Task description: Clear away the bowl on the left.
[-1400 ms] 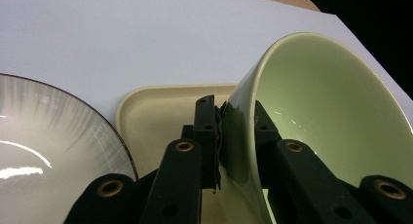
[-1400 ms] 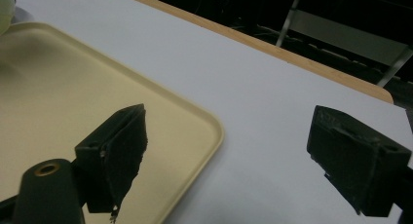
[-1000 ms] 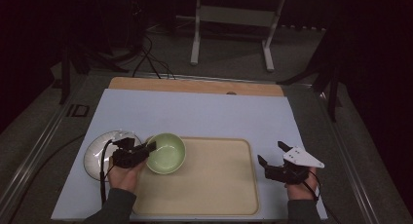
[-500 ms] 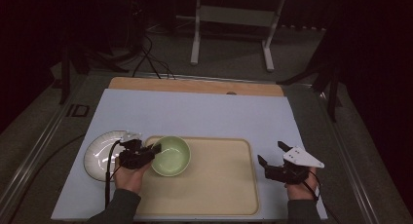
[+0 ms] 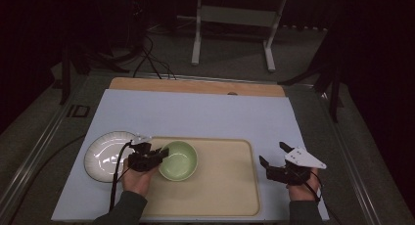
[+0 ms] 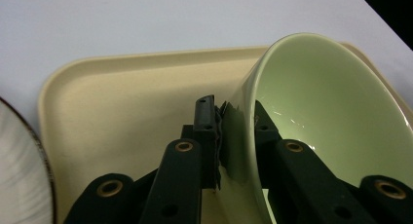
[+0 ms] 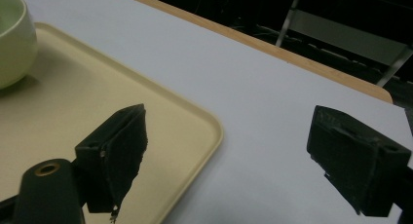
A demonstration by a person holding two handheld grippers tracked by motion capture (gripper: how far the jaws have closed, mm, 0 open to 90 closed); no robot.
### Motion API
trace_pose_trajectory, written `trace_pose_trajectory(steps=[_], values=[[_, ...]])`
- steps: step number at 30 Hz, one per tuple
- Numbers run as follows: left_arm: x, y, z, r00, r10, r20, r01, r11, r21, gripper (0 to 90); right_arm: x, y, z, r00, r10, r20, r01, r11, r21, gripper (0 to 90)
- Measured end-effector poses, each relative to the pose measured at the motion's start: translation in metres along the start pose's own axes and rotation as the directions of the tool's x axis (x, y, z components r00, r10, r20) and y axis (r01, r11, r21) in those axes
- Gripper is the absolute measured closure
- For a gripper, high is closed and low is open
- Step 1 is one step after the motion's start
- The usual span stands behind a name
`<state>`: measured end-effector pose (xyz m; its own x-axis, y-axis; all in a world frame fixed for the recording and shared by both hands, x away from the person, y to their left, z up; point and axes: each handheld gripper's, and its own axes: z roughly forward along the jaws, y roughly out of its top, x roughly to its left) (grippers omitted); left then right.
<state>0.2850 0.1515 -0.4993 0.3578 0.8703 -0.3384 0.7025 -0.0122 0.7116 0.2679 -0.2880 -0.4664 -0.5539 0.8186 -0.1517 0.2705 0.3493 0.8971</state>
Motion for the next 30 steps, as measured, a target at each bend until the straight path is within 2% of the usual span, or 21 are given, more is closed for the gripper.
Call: trace_pose_trajectory(steps=[10,12,19,21,24,30], values=[[-0.008,-0.006,0.012,0.9997,0.012,0.02,-0.013,0.9994,0.031,80.3,0.0,0.0,0.0,1.0,0.0,0.0,0.0,1.0,0.0,14.2],[-0.008,-0.007,0.013,0.9996,0.004,0.027,-0.005,0.9995,0.031,80.4,0.0,0.0,0.0,1.0,0.0,0.0,0.0,1.0,0.0,14.2],[-0.008,-0.009,0.019,0.999,0.039,-0.021,-0.038,0.9986,0.036,81.7,0.0,0.0,0.0,1.0,-0.001,-0.001,0.001,1.0,0.0,14.2],[-0.006,-0.009,0.019,0.999,0.035,-0.029,-0.034,0.9989,0.033,81.7,0.0,0.0,0.0,1.0,-0.002,0.0,0.002,1.0,0.001,14.2],[-0.006,-0.008,0.018,0.9987,0.042,-0.03,-0.041,0.9988,0.026,76.6,0.0,0.0,0.0,1.0,-0.001,0.0,0.001,1.0,0.0,14.2],[-0.002,-0.004,0.01,0.9996,0.03,0.002,-0.03,0.9996,0.003,64.0,0.0,0.0,-0.001,1.0,-0.001,0.0,0.001,1.0,-0.001,14.2]])
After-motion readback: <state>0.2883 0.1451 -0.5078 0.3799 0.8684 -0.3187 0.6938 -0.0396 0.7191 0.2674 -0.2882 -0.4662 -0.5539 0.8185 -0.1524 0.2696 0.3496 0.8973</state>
